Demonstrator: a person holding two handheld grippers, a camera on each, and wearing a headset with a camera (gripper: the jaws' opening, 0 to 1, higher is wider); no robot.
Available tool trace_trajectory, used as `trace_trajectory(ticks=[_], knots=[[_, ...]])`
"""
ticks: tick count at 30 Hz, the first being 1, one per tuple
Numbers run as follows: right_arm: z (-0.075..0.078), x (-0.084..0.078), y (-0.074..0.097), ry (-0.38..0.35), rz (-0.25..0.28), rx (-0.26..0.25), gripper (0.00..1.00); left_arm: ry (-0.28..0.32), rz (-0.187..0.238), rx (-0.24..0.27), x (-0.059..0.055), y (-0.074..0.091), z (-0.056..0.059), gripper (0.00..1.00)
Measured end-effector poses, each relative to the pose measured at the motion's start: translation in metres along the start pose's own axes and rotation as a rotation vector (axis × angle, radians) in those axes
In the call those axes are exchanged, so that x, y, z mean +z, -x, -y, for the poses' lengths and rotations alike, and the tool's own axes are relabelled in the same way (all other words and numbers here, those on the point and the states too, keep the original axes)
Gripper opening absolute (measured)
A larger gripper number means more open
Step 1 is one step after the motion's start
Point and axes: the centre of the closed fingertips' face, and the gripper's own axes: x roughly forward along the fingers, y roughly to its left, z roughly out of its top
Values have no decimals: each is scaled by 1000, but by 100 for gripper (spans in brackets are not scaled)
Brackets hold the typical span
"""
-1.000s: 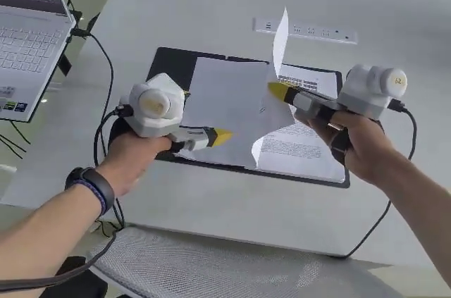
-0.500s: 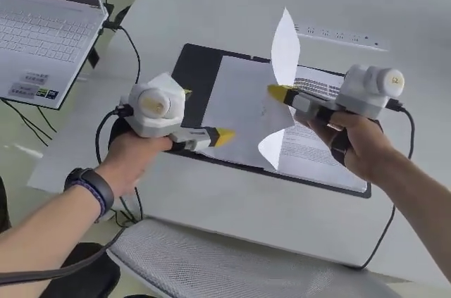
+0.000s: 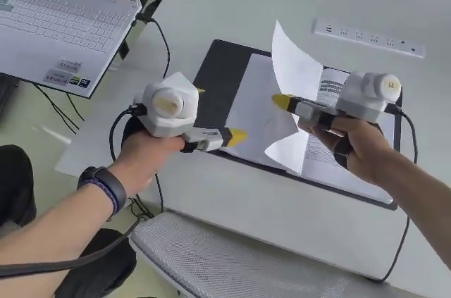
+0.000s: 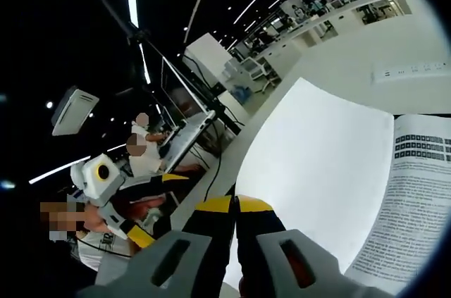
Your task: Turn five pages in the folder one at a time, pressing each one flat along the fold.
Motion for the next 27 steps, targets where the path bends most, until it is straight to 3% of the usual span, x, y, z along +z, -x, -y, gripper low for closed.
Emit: trace_trajectory(ticks=[14, 17, 27], knots=[[22, -42, -39, -162, -93, -77, 0, 5, -13, 1, -4, -3, 0, 74], [37, -44, -45, -199, -91, -89, 0, 8, -16, -1, -5, -3, 2, 74], [48, -43, -51, -202, -91, -85, 0, 15, -21, 3, -6, -4, 4, 73]])
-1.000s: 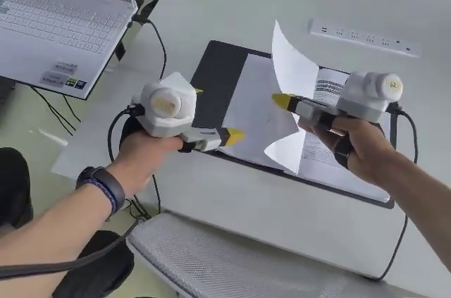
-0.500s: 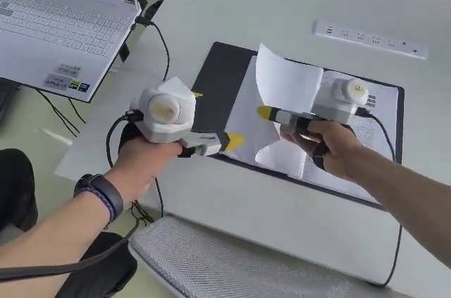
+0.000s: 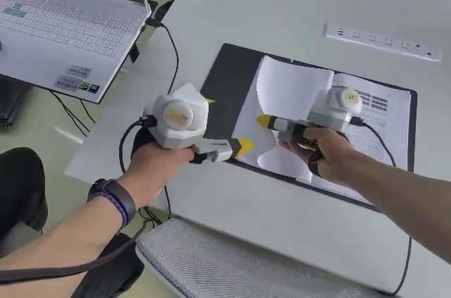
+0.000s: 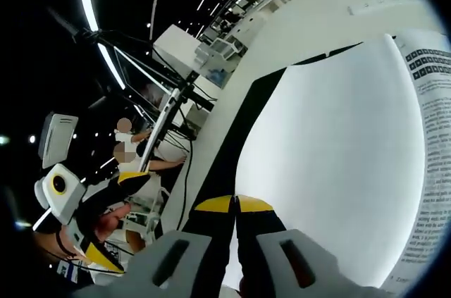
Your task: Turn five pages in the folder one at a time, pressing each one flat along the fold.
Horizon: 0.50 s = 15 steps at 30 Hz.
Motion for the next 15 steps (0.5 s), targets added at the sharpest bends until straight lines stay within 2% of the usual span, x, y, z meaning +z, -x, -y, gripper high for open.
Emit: trace_trajectory(ticks=[2, 4, 9, 12, 15], knots=[[-1, 5, 2, 34, 18, -3, 0, -7, -5, -2, 0, -1, 1, 72], [-4, 7, 2, 19, 23, 20, 4, -9, -8, -8, 1, -3, 2, 72], [-9, 6, 2, 42, 18, 43, 10, -19, -11, -15, 5, -10, 6, 69], [-19, 3, 8, 44, 25, 58, 12, -19, -7, -12, 7, -14, 6, 65], [-16, 5, 15, 46, 41, 55, 13, -23, -15, -17, 4, -21, 6, 63]])
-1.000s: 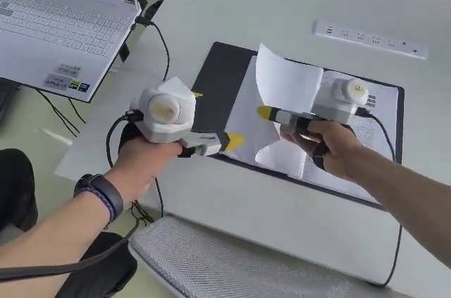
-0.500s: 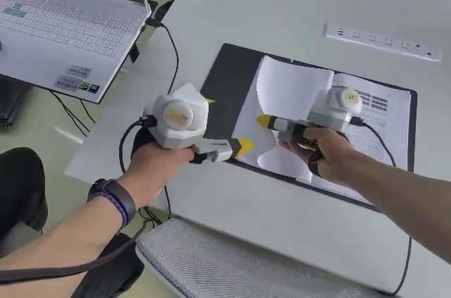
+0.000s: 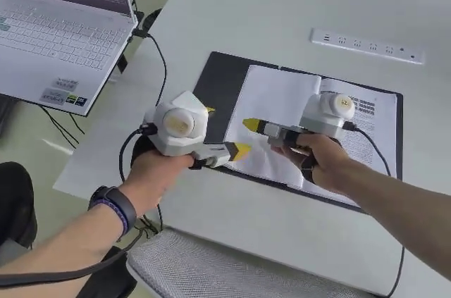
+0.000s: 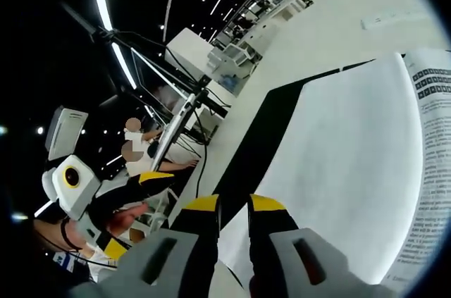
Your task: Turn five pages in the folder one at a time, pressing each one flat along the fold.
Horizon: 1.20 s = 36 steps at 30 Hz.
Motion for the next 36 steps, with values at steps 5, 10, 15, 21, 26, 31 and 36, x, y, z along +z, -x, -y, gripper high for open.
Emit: trace_trajectory(ticks=[5, 10, 15, 21, 26, 31, 36], knots=[[-3, 7, 18, 18, 26, -4, 14, -3, -15, -5, -7, -8, -1, 57], [-3, 14, 38, 46, 54, -22, 14, -9, -37, -10, -14, -15, 0, 52], [-9, 21, 60, 61, 87, -33, 15, -20, -78, -17, -31, -28, 0, 47], [-2, 24, 79, 62, 109, -55, 13, -35, -114, -23, -46, -39, 1, 41], [6, 19, 91, 40, 115, -70, 12, -36, -142, -31, -58, -48, 2, 37], [15, 15, 97, 36, 109, -79, 11, -30, -171, -24, -68, -53, 0, 33], [22, 12, 99, 47, 90, -86, 11, -47, -205, -16, -80, -54, 0, 32]])
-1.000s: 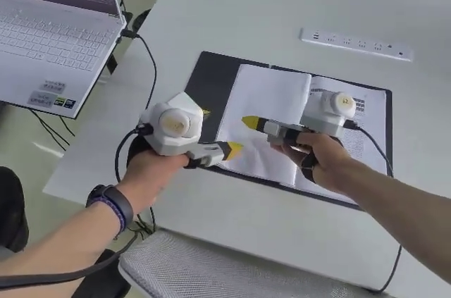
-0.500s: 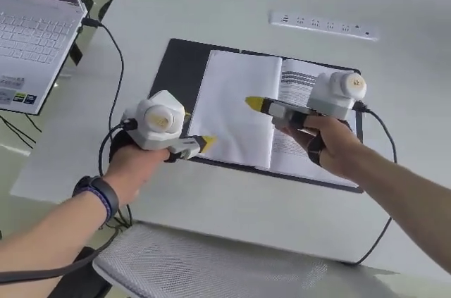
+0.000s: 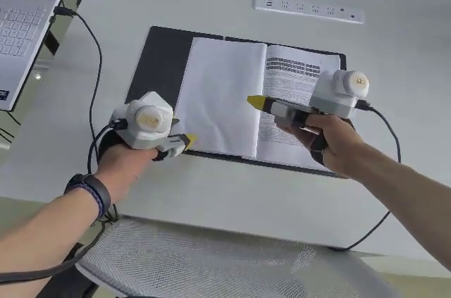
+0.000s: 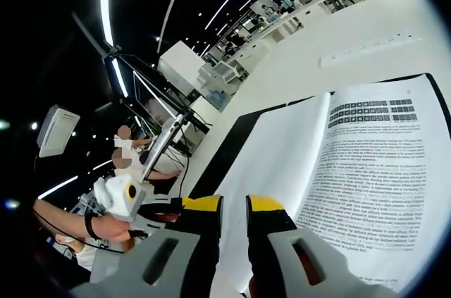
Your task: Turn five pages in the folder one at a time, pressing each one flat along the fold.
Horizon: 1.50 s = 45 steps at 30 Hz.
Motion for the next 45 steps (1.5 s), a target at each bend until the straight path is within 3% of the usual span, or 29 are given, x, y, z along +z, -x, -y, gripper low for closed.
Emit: trace_trajectory(ticks=[10, 22, 25, 35, 45], knots=[[8, -2, 0, 10, -21, 2, 11, -5, 6, 6, -3, 1, 2, 31], [30, 21, -9, 34, -37, -10, 11, 12, 14, 7, -3, 2, 4, 32], [39, 23, -14, 4, -31, -12, 10, 36, 24, 13, -3, 3, 2, 32], [57, 3, -26, -34, -73, -28, 8, 43, 21, 24, -3, 1, 0, 30], [61, 5, -26, -49, -48, -25, 1, 43, 19, 28, -3, -1, -1, 30]])
